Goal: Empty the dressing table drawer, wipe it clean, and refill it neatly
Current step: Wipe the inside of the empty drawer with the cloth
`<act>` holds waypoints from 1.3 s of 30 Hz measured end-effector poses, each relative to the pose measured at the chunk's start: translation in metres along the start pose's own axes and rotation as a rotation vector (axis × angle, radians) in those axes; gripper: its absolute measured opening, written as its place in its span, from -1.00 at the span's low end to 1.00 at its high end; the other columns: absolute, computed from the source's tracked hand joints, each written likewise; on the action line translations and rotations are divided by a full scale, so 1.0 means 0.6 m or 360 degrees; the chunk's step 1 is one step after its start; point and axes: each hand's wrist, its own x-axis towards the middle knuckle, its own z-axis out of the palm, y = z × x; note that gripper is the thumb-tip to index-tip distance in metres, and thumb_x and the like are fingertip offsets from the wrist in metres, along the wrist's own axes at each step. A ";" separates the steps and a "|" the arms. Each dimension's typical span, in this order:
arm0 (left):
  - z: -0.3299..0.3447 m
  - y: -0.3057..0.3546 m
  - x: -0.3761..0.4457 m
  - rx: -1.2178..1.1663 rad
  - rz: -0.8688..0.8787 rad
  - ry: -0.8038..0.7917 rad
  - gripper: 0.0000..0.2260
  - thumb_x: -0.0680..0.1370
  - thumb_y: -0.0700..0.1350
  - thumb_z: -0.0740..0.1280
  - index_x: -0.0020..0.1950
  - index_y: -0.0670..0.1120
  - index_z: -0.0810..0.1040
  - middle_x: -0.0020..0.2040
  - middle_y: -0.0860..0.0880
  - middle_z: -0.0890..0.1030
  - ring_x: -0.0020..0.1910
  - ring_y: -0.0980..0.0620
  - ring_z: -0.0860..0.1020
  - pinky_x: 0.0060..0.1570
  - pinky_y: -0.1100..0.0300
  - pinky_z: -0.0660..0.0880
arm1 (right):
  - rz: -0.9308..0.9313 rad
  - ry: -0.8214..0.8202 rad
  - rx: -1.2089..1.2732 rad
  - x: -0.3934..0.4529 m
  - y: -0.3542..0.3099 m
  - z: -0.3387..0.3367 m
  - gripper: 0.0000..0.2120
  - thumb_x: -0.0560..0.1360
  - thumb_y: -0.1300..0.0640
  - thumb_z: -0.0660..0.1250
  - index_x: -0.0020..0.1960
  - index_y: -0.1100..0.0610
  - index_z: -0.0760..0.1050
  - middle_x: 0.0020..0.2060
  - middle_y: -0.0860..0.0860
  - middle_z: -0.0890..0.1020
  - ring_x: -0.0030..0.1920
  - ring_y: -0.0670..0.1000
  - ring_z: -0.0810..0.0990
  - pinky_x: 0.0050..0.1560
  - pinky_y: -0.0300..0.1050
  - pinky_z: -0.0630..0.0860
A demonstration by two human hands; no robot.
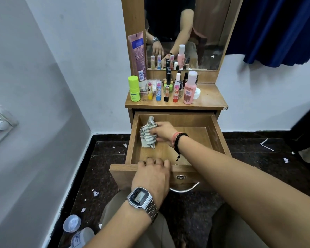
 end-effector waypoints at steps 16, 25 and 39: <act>-0.002 0.002 0.001 -0.0027 -0.0012 -0.0010 -0.73 0.62 -0.16 0.03 0.31 -0.12 0.30 0.30 -0.17 0.41 0.29 -0.20 0.36 0.22 -0.06 0.26 | 0.0255 -0.0036 0.0072 0.043 -0.027 0.073 -0.78 0.37 0.42 0.18 -0.27 0.10 0.32 -0.33 0.05 0.26 -0.27 -0.01 0.26 -0.29 -0.14 0.22; -0.001 0.001 0.004 0.0007 -0.0012 -0.0012 -0.71 0.62 -0.14 0.02 0.33 -0.12 0.28 0.31 -0.15 0.41 0.32 -0.19 0.34 0.23 -0.06 0.26 | 0.0220 0.0078 0.0451 0.057 -0.012 0.054 -0.53 0.49 0.33 0.29 0.39 0.29 0.35 0.35 0.21 0.43 0.35 0.20 0.41 0.25 0.01 0.41; 0.000 0.004 0.004 0.0039 -0.0008 -0.0002 -0.71 0.62 -0.16 0.00 0.33 -0.12 0.27 0.32 -0.16 0.42 0.29 -0.18 0.37 0.19 -0.05 0.30 | -0.0289 -0.0292 -0.1144 -0.023 0.019 0.040 -0.93 0.44 0.20 0.40 -0.16 0.21 0.58 -0.12 0.13 0.64 -0.12 0.03 0.57 -0.07 -0.09 0.52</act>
